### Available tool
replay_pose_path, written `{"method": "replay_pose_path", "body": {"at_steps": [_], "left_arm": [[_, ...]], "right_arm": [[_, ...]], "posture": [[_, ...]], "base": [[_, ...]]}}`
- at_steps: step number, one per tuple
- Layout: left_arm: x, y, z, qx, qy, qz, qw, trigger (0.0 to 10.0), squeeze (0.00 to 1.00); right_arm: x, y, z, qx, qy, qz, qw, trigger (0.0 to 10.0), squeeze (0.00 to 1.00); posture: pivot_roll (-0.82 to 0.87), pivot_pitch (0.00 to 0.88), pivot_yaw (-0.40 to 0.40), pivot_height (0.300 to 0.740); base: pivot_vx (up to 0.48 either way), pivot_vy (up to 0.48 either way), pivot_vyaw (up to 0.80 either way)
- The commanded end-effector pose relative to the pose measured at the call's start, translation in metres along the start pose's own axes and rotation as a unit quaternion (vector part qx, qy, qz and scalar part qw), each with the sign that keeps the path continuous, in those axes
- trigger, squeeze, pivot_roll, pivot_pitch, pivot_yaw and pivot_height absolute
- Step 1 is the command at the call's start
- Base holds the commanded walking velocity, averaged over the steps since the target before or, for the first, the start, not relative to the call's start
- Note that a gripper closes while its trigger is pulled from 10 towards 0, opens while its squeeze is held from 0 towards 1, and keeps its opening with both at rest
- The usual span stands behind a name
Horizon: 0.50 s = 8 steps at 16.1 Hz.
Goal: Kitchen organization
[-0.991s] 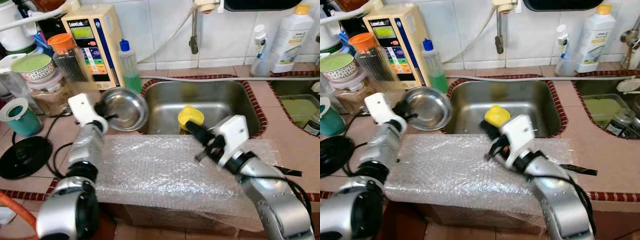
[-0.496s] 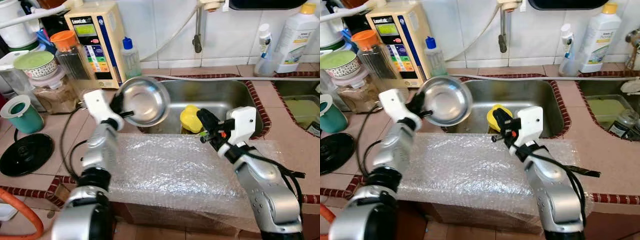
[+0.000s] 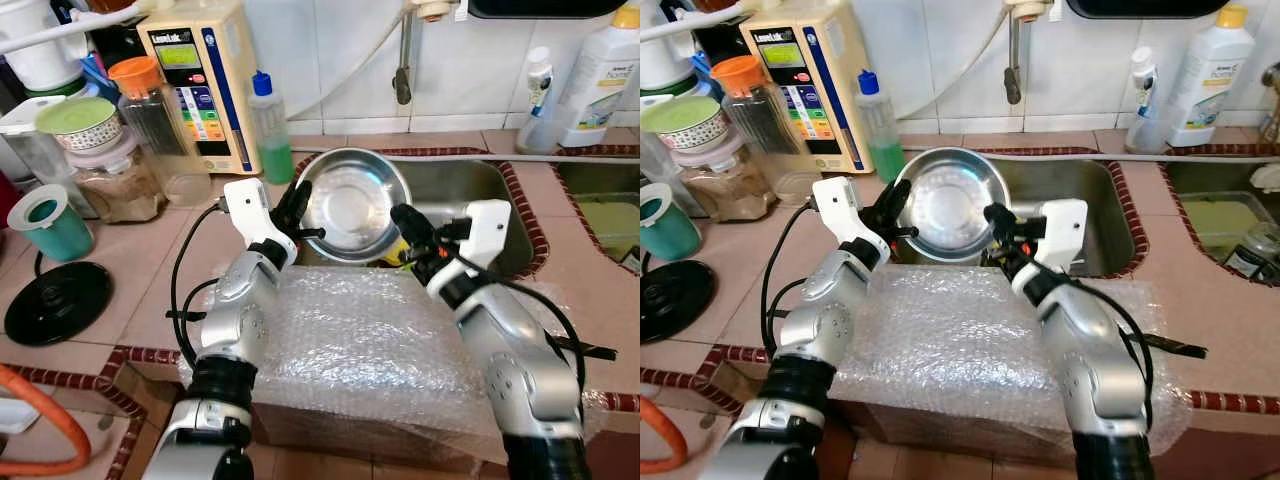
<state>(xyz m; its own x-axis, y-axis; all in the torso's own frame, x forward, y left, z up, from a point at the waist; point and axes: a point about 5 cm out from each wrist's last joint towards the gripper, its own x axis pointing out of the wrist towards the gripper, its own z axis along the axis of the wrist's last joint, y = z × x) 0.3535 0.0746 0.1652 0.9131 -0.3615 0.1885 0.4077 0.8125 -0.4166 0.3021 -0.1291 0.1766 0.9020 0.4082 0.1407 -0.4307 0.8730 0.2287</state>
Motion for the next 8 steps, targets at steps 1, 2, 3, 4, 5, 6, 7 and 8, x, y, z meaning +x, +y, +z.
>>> {"method": "replay_pose_path", "body": {"at_steps": [1,2,3,4,5,6,7,8], "left_arm": [[-0.0008,-0.0023,0.0048,-0.006,-0.007,-0.005,1.000,0.0,0.00],[-0.0019,-0.0026,0.0052,-0.007,-0.007,-0.005,1.000,0.0,0.00],[-0.0027,-0.0031,0.0055,-0.010,-0.007,-0.005,1.000,0.0,0.00],[-0.0035,-0.0039,0.0055,-0.011,-0.006,-0.006,1.000,0.0,0.00],[-0.0043,-0.0048,0.0058,-0.014,-0.006,-0.005,1.000,0.0,0.00],[-0.0050,-0.0063,0.0065,-0.018,-0.006,-0.008,1.000,0.0,0.00],[-0.0053,-0.0068,0.0068,-0.019,-0.006,-0.009,1.000,0.0,0.00],[-0.0056,-0.0080,0.0075,-0.022,-0.005,-0.012,1.000,0.0,0.00]], "right_arm": [[0.0039,0.0011,0.0000,0.007,-0.005,0.003,1.000,10.0,0.00],[0.0046,0.0006,-0.0004,0.008,-0.004,0.001,1.000,10.0,0.00],[0.0057,0.0000,-0.0006,0.010,-0.004,-0.001,1.000,10.0,0.00],[0.0068,-0.0009,-0.0017,0.015,-0.003,-0.001,1.000,10.0,0.00],[0.0081,-0.0027,-0.0033,0.019,-0.001,-0.004,1.000,10.0,0.00],[0.0088,-0.0036,-0.0042,0.028,-0.002,0.000,1.000,10.0,1.00],[0.0092,-0.0040,-0.0044,0.029,-0.002,0.000,1.000,10.0,1.00],[0.0099,-0.0052,-0.0048,0.028,-0.002,-0.001,1.000,10.0,1.00]], "posture": [[-0.08,0.000,0.109,0.740],[-0.08,0.000,0.109,0.740],[-0.08,0.000,0.107,0.740],[-0.08,0.000,0.106,0.740],[-0.08,0.000,0.106,0.740],[-0.07,0.000,0.103,0.740],[-0.07,0.000,0.103,0.740],[-0.07,0.000,0.100,0.740]], "base": [[0.000,0.000,0.00],[0.000,0.000,0.00],[0.000,0.000,0.00],[0.000,0.000,0.00],[0.000,0.000,0.00],[0.000,0.000,0.00],[0.000,0.000,0.00],[0.000,0.000,0.00]]}}
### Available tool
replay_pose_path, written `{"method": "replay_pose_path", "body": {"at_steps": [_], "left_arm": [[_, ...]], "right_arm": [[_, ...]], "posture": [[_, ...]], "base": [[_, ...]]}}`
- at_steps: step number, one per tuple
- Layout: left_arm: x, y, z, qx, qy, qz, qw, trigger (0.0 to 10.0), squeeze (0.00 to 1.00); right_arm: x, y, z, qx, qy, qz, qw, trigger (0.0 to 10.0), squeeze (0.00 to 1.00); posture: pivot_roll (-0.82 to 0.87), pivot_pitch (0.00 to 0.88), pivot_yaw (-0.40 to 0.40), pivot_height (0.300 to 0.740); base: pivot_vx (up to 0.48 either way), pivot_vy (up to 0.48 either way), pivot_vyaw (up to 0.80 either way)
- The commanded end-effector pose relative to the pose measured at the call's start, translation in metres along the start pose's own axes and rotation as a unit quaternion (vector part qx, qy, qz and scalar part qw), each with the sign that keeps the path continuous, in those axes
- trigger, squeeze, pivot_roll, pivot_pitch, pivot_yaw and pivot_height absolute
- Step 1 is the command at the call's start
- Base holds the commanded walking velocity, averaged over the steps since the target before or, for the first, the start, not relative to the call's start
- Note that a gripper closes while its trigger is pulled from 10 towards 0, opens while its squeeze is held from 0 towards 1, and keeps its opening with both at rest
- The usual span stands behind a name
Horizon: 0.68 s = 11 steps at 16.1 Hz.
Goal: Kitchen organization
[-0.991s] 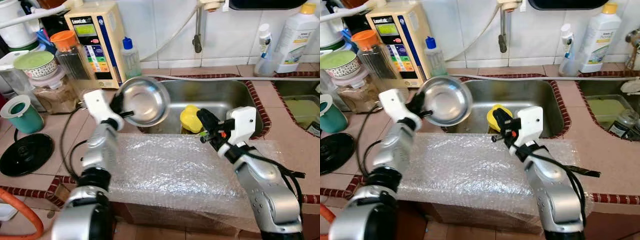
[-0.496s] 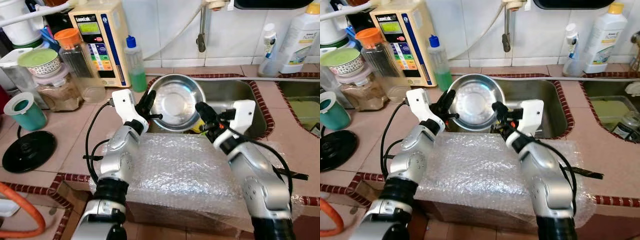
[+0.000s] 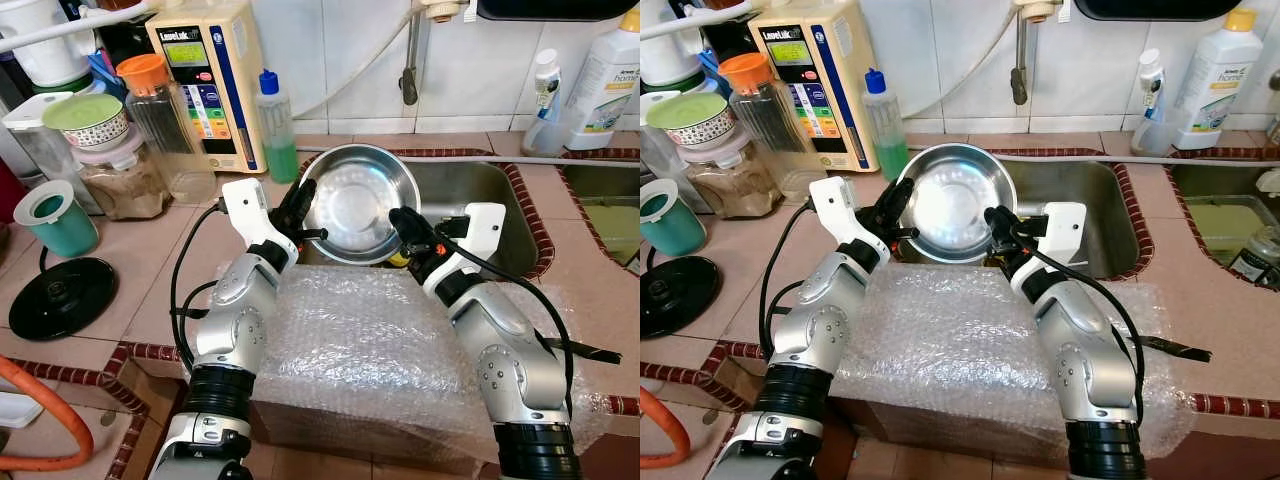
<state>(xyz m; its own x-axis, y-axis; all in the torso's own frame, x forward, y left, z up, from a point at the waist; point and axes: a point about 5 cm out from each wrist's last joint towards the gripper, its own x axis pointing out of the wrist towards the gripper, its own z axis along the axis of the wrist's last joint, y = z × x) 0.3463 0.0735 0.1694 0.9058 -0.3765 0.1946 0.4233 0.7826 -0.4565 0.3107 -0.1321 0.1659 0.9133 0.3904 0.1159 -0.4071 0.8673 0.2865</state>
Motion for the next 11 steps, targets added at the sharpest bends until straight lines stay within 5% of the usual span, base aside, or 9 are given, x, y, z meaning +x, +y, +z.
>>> {"method": "replay_pose_path", "body": {"at_steps": [1,2,7,8,11], "left_arm": [[0.000,-0.004,0.004,-0.002,-0.004,-0.008,1.000,0.0,0.00],[0.000,-0.006,0.003,-0.011,-0.001,-0.015,1.000,0.0,0.00],[-0.001,-0.011,0.003,-0.021,0.005,-0.027,0.999,0.0,0.00],[-0.002,-0.008,0.003,-0.016,0.006,-0.022,1.000,0.0,0.00],[-0.004,-0.001,0.000,-0.003,0.015,0.000,1.000,0.0,0.00]], "right_arm": [[0.005,0.003,0.004,-0.001,-0.010,0.014,1.000,10.0,1.00],[0.007,0.001,0.002,-0.003,-0.007,0.014,1.000,10.0,0.00],[0.014,-0.010,0.005,-0.023,-0.008,0.009,1.000,10.0,0.00],[0.014,-0.007,0.014,-0.015,-0.025,0.021,0.999,10.0,1.00],[0.014,0.001,0.026,-0.004,-0.045,0.053,0.998,10.0,1.00]], "posture": [[-0.07,0.000,0.100,0.740],[-0.07,0.000,0.100,0.740],[-0.07,0.000,0.100,0.740],[-0.07,0.000,0.100,0.740],[-0.07,0.000,0.094,0.740]], "base": [[0.000,0.000,0.00],[0.000,0.000,0.00],[0.000,0.000,0.00],[0.000,0.000,0.00],[0.000,0.000,0.00]]}}
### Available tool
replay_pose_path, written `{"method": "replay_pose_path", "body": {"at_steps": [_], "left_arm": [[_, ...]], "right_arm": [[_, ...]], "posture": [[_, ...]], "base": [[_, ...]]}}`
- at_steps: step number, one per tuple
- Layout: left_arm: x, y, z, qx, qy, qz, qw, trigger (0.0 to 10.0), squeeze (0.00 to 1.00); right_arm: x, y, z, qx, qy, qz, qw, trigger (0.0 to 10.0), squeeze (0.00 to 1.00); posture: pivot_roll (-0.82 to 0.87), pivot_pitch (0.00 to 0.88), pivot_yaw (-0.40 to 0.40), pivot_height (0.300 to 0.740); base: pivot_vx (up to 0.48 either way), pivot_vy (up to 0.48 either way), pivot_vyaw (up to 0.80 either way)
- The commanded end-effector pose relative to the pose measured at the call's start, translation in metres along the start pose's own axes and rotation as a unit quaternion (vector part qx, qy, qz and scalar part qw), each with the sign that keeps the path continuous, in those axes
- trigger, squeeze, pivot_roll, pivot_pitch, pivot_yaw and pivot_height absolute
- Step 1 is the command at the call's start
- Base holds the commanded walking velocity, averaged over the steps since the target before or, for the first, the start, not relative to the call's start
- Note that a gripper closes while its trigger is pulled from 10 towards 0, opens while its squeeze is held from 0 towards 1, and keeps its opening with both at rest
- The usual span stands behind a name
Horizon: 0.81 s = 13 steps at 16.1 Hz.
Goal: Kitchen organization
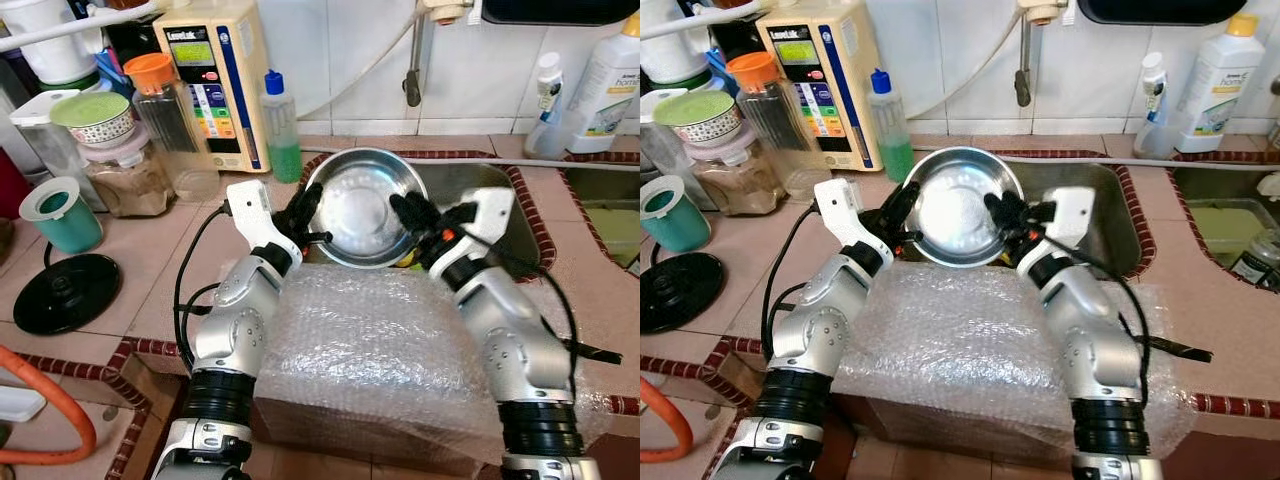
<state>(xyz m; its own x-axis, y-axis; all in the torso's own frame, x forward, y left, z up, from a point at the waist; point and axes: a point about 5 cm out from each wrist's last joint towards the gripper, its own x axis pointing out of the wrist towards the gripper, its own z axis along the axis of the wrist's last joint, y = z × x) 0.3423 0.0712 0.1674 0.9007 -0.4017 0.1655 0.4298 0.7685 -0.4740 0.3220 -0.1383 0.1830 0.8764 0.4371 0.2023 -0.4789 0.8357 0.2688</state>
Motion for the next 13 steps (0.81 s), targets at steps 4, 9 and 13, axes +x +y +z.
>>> {"method": "replay_pose_path", "body": {"at_steps": [4,9,13], "left_arm": [[-0.003,0.014,0.002,0.027,0.004,0.042,0.999,0.0,0.00],[0.001,0.002,0.005,0.011,-0.007,0.013,1.000,0.0,0.00],[0.003,-0.011,0.009,-0.001,-0.018,-0.020,1.000,0.0,0.00]], "right_arm": [[0.000,0.008,0.033,-0.014,-0.049,0.039,0.998,10.0,1.00],[-0.009,-0.011,0.020,-0.030,-0.021,-0.010,0.999,10.0,1.00],[-0.010,-0.012,0.005,-0.036,0.005,-0.013,0.999,10.0,1.00]], "posture": [[-0.08,0.000,0.100,0.740],[-0.08,0.000,0.105,0.740],[-0.08,0.000,0.105,0.740]], "base": [[0.000,0.000,0.00],[0.000,0.000,0.00],[0.000,0.000,0.00]]}}
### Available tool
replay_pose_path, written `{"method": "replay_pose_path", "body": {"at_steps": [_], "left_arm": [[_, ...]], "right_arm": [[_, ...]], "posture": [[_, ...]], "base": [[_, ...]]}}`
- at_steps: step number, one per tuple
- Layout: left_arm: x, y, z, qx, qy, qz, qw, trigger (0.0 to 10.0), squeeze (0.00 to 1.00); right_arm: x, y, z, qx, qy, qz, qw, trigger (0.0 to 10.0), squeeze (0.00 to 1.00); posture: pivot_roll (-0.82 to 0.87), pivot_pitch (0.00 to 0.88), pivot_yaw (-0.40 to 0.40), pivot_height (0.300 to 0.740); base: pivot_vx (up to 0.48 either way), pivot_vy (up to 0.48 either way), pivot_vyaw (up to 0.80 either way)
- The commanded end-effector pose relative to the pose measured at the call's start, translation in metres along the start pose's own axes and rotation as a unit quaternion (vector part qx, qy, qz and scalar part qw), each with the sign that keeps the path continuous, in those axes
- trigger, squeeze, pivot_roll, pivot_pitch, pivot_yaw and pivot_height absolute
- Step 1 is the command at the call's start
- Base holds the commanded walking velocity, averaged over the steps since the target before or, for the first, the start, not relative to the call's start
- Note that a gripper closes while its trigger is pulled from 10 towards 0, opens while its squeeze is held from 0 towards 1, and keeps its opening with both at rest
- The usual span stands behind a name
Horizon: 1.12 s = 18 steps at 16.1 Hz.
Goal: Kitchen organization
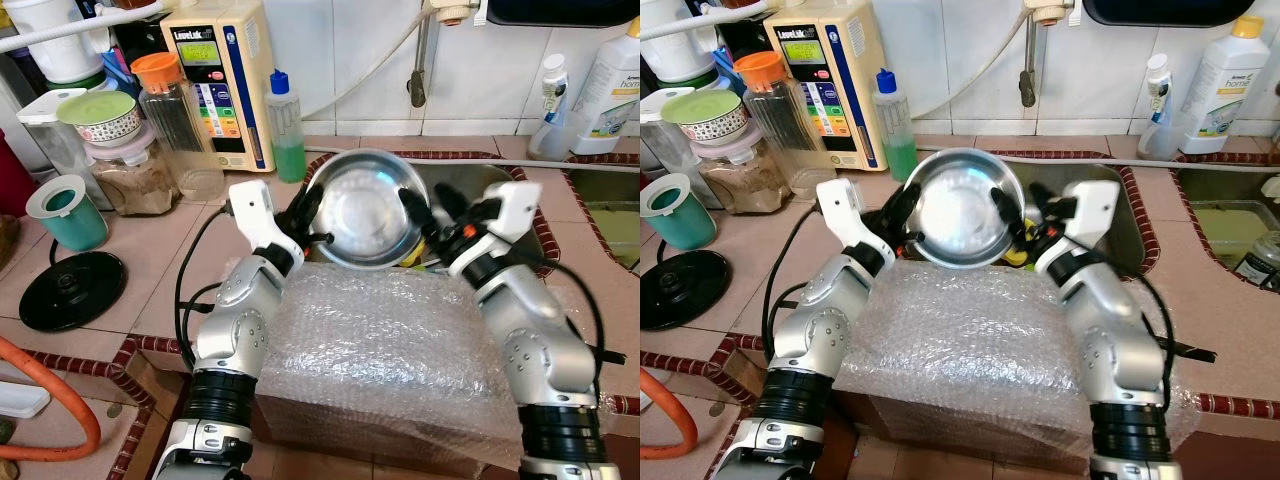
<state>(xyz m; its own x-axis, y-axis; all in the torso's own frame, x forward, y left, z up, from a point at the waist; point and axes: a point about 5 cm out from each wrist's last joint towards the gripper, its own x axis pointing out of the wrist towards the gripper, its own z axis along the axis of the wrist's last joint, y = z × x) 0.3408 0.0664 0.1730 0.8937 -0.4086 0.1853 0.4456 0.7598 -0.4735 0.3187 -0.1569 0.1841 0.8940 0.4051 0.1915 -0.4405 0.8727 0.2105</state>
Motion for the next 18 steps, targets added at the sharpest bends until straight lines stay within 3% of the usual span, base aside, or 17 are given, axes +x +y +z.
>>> {"method": "replay_pose_path", "body": {"at_steps": [1,5,8,9,10,11,18], "left_arm": [[0.002,-0.005,0.006,-0.001,-0.010,-0.012,1.000,0.0,0.00],[0.002,-0.007,0.011,-0.005,-0.018,-0.023,1.000,0.0,0.00],[0.003,-0.009,0.013,-0.015,-0.026,-0.035,0.999,0.0,0.00],[0.003,-0.012,0.011,-0.020,-0.024,-0.042,0.999,0.0,0.00],[0.002,-0.015,0.009,-0.026,-0.021,-0.052,0.998,0.0,0.00],[0.002,-0.016,0.008,-0.027,-0.018,-0.055,0.998,0.0,0.00],[0.001,-0.015,0.002,-0.016,-0.007,-0.062,0.998,0.0,0.00]], "right_arm": [[0.000,0.000,-0.005,-0.007,0.007,-0.002,1.000,10.0,1.00],[-0.002,-0.014,-0.012,-0.035,0.010,-0.060,0.998,10.0,1.00],[0.000,-0.015,-0.017,-0.012,0.020,-0.063,0.998,10.0,1.00],[0.002,-0.015,-0.021,0.008,0.026,-0.063,0.998,10.0,0.00],[0.003,-0.014,-0.024,0.031,0.029,-0.063,0.997,2.5,0.00],[0.005,-0.014,-0.025,0.039,0.028,-0.066,0.997,0.0,0.00],[0.004,-0.027,-0.032,0.059,0.065,-0.131,0.987,0.0,0.00]], "posture": [[-0.07,0.000,0.109,0.740],[-0.07,0.000,0.105,0.740],[-0.07,0.000,0.106,0.740],[-0.07,0.000,0.105,0.740],[-0.07,0.000,0.105,0.740],[-0.07,0.000,0.105,0.740],[-0.08,0.000,0.108,0.740]], "base": [[0.000,0.000,0.00],[0.000,0.000,0.00],[0.000,0.000,0.00],[0.000,0.000,0.00],[0.000,0.000,0.00],[0.000,0.000,0.00],[0.000,0.000,0.00]]}}
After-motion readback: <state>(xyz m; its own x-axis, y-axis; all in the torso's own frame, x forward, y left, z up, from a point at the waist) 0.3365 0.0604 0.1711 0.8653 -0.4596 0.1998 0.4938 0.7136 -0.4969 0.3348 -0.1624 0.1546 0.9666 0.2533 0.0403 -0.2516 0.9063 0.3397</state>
